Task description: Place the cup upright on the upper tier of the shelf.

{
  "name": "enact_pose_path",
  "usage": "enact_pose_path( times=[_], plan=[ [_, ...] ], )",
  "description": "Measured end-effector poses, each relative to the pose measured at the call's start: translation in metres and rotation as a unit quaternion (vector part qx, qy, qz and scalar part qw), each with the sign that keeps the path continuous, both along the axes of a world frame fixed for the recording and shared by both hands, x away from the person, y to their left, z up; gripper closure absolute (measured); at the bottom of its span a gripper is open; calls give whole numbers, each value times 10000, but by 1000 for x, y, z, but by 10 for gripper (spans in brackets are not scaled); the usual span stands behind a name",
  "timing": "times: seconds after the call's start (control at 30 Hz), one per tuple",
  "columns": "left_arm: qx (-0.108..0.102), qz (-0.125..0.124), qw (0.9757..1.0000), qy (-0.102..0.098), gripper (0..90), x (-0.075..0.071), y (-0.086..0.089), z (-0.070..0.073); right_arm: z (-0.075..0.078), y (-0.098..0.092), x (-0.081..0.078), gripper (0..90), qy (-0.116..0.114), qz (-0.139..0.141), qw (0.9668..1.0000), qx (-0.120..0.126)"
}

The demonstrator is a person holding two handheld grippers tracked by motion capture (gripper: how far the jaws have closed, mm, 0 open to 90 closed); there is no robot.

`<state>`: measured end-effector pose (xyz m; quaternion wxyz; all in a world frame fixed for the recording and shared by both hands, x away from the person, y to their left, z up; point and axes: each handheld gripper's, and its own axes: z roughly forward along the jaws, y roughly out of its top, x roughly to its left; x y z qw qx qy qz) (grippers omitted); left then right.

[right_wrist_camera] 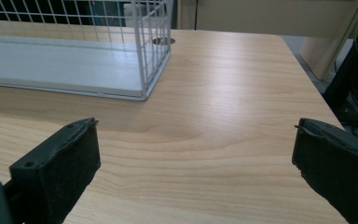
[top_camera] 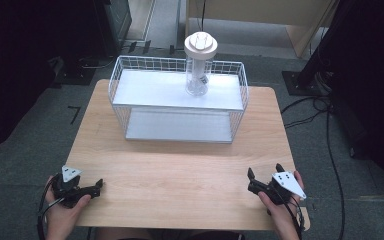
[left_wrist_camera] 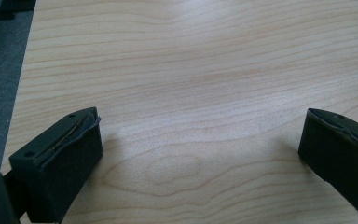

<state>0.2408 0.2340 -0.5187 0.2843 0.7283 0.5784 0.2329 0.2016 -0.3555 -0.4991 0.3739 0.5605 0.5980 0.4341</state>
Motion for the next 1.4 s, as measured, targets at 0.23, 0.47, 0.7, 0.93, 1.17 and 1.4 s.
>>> enact_pose_path(
  times=[0.23,0.47,0.7,0.93,1.17,1.4],
  plan=[
    [7,-4,10000,5,0,0,0,0,-2,-14,-6,10,76,-90,9999,-55],
    [8,-4,10000,6,0,0,0,0,-6,-26,-12,10,205,-153,9996,-86],
    [8,-3,10000,5,0,0,0,0,-11,-38,-16,10,389,-195,9988,-225],
    [6,0,10000,-1,0,0,0,0,-18,-50,-19,10,638,-284,9970,-322],
    [8,0,10000,6,0,0,0,0,-21,-67,-22,16,896,-391,9947,-321],
    [7,0,10000,4,0,0,0,0,-23,-79,-20,15,1289,-378,9900,-421]
  ],
)
